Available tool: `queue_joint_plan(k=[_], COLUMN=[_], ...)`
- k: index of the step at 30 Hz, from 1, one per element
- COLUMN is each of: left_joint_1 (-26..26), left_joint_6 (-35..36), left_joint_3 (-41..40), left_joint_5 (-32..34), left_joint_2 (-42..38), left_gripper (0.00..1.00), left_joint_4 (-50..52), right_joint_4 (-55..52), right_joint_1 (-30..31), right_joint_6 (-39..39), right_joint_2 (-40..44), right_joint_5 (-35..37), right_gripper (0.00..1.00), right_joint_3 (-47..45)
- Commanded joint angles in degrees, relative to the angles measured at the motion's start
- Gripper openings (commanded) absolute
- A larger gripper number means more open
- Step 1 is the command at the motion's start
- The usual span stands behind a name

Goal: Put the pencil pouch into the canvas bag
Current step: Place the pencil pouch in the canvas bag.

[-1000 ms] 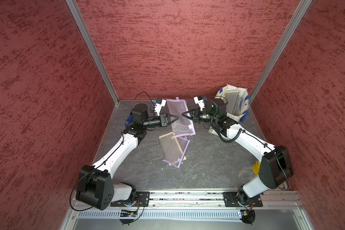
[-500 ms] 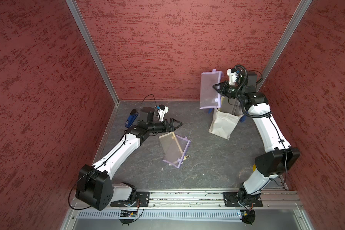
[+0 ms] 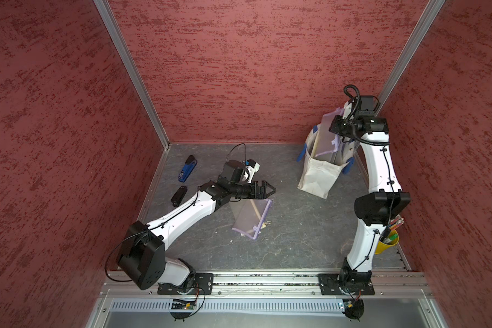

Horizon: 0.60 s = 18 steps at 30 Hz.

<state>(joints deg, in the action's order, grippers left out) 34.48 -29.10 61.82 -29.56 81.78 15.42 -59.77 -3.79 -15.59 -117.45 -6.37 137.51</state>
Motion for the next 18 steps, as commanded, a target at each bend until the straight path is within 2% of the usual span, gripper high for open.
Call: queue_joint_plan(k=[1, 6, 11, 18], left_joint_1=[0.2, 0.2, 0.1, 0.1], left_joint_6=[0.0, 0.2, 0.3, -0.2], left_joint_3=[2.4, 3.3, 3.4, 2.4], left_joint_5=[0.9, 0.8, 0.9, 1.5], left_joint_2=[0.6, 0.7, 0.6, 0.3], left_gripper=[1.00, 1.00, 1.00, 1.00], left_joint_4=[-1.5, -1.3, -0.7, -0.9], right_joint_4=[1.4, 7.4, 9.3, 14.1], right_joint_1=[-1.1, -1.1, -1.0, -1.0], right_joint_6=[1.6, 0.9, 0.0, -1.2], right_joint_2=[0.8, 1.2, -0.8, 1.8], right_joint_5=[3.3, 3.8, 1.5, 2.1], right_gripper=[0.00, 0.00, 0.00, 0.00], right_joint_3=[-3.4, -11.6, -13.9, -21.8])
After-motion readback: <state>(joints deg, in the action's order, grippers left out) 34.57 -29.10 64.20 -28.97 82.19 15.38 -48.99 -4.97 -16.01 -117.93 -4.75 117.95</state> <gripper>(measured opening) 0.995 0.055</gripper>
